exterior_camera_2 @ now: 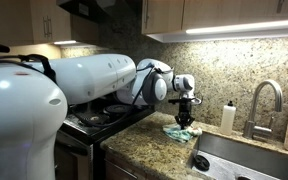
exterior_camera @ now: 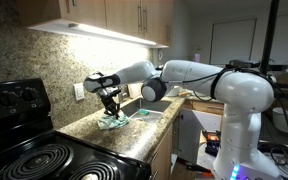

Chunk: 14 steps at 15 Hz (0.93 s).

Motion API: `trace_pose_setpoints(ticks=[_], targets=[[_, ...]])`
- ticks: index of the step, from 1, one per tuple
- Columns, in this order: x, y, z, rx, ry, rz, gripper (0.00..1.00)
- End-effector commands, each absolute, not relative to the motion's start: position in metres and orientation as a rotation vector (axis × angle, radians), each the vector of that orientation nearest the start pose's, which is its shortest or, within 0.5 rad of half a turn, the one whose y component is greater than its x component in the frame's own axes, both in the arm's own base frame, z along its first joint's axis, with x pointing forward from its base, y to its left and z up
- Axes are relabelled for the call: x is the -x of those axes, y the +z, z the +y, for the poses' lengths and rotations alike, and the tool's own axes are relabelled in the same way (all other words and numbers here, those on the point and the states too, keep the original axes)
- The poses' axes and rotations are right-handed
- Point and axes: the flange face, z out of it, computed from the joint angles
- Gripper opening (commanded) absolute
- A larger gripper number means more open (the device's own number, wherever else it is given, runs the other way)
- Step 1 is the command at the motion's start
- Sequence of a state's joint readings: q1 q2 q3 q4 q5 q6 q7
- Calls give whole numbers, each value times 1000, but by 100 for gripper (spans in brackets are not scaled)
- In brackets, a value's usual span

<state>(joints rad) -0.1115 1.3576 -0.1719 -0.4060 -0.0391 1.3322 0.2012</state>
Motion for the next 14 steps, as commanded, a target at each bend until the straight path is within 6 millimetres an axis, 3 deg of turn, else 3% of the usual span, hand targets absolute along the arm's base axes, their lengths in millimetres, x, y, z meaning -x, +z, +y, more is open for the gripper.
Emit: trace_pose_setpoints(ticks=[1,14], targets=[[-741,198,-137,3221,728,625,8],[-714,167,-167,3099,936,672,8]])
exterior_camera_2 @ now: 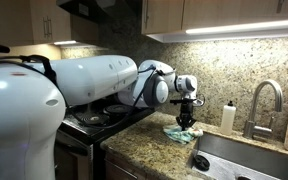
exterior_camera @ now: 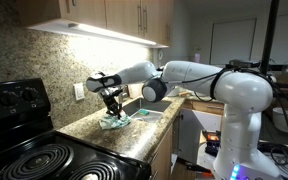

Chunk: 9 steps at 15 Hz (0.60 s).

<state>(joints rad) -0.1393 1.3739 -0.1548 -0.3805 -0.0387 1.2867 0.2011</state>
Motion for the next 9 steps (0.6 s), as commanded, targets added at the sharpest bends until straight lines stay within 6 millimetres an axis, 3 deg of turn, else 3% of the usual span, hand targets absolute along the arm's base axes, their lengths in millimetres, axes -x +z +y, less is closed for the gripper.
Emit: trace_pose_setpoints(ticks=[1,6,9], targets=[[-713,165,-168,3085,949,681,8],[-734,179,-164,3142,730,667,8],[-735,184,-168,3136,695,696,8]])
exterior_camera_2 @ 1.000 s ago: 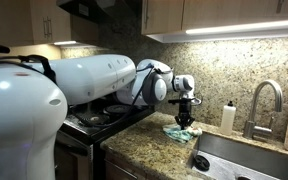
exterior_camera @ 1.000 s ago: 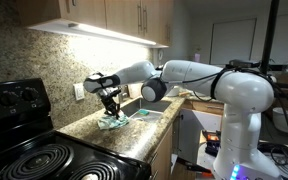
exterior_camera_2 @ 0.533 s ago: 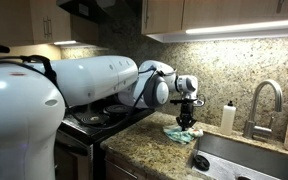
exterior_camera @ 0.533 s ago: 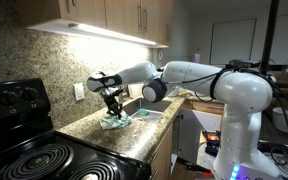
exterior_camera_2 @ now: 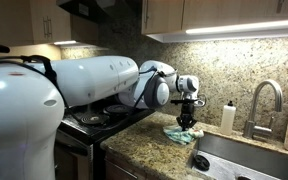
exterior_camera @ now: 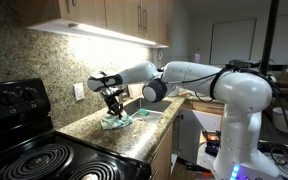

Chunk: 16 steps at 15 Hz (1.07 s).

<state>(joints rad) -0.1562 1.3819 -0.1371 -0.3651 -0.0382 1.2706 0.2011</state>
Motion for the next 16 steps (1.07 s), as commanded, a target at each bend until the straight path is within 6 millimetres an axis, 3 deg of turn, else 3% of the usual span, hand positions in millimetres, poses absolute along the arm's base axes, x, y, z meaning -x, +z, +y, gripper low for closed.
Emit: trace_pose_setpoints(ticks=[1,5,8,12,16], targets=[[-735,185,-170,3123,698,713,8],[-730,185,-175,3101,736,709,8],[-734,190,-170,3161,720,626,8],[-731,195,-163,3134,769,663,7],[-738,191,-159,3109,676,652,8]])
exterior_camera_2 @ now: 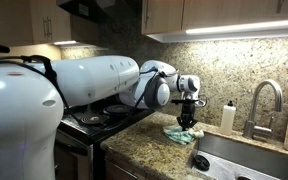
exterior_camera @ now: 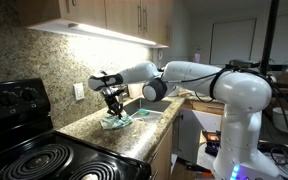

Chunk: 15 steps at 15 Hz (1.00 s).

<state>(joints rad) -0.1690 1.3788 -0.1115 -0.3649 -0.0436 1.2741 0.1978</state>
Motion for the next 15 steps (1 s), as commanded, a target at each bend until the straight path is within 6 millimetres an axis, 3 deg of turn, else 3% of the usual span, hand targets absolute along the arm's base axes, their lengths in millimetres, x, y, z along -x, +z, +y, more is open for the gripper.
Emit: trace_pose_setpoints(ticks=[1,7,15], targets=[[-741,191,-156,3104,646,649,9],[-761,197,-152,3044,400,613,8],[-777,192,-128,2973,250,490,8]])
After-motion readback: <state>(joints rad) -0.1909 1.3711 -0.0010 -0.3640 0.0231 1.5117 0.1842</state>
